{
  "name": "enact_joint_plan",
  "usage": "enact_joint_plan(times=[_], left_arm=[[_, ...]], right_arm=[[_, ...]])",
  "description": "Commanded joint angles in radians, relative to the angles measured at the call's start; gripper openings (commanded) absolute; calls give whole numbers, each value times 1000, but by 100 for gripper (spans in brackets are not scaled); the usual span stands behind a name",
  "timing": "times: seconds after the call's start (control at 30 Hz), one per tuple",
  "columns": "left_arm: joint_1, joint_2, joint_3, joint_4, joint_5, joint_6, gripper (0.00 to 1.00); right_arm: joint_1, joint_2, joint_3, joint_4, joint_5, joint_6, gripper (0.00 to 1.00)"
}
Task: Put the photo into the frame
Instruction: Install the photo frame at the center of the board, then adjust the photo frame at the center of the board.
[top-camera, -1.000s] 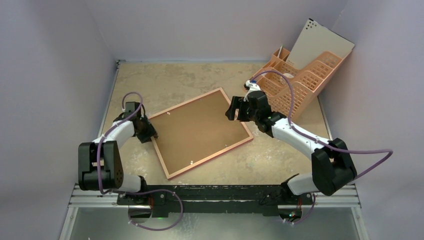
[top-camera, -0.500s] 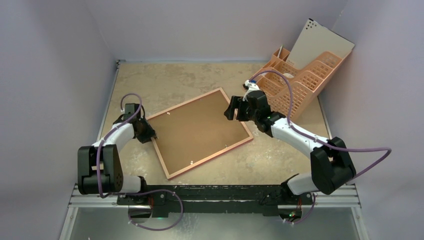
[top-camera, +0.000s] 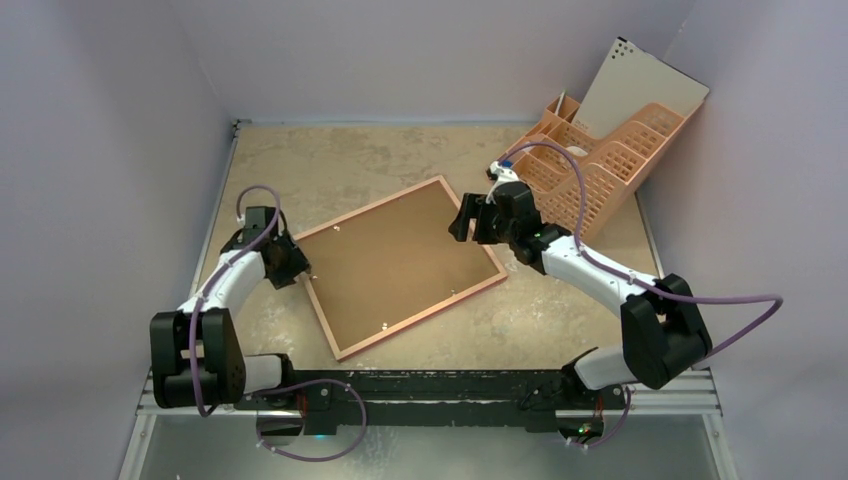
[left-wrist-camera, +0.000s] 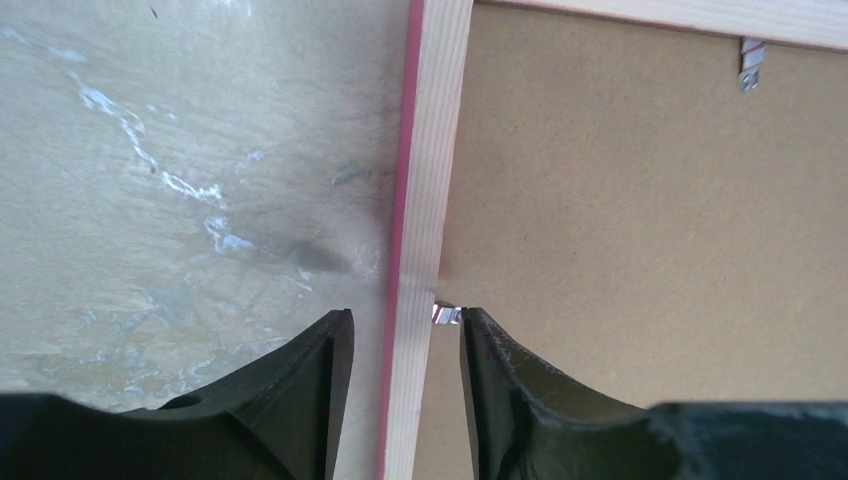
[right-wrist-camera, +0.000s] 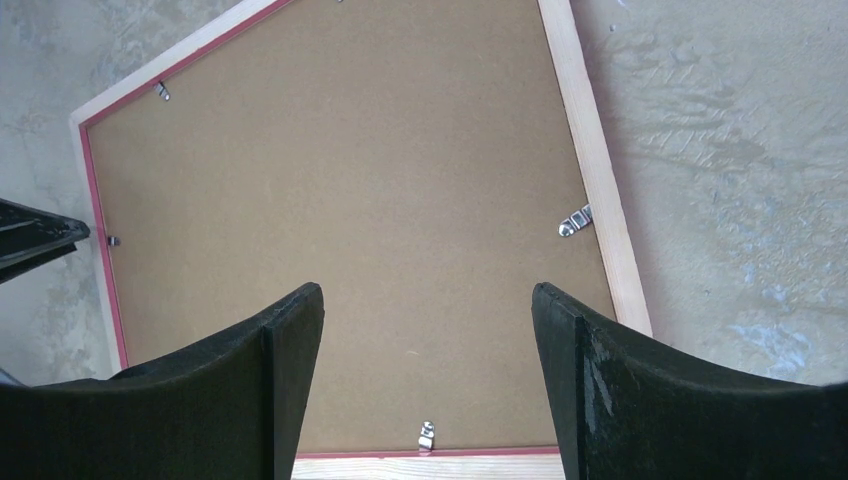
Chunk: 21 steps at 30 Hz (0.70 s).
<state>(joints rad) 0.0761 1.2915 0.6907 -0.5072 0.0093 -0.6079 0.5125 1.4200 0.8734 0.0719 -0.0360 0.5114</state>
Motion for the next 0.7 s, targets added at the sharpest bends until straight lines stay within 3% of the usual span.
enact_joint_plan(times=[0.0,0.1,0.37,0.67], left_arm=[[-4,-7,95,11,-44,35,48],[-4,66,178,56,-15,102,49],[-5,292,390,255,236,257,53],[-7,555,579,244,439,351,54]], right_arm=[[6,-38,-21,-49,15,54,78],[6,-72,-52,-68,13,86,79],[6,-175,-148,-169,-45,146,81],[7,-278,-321,-182,-154,196,82]])
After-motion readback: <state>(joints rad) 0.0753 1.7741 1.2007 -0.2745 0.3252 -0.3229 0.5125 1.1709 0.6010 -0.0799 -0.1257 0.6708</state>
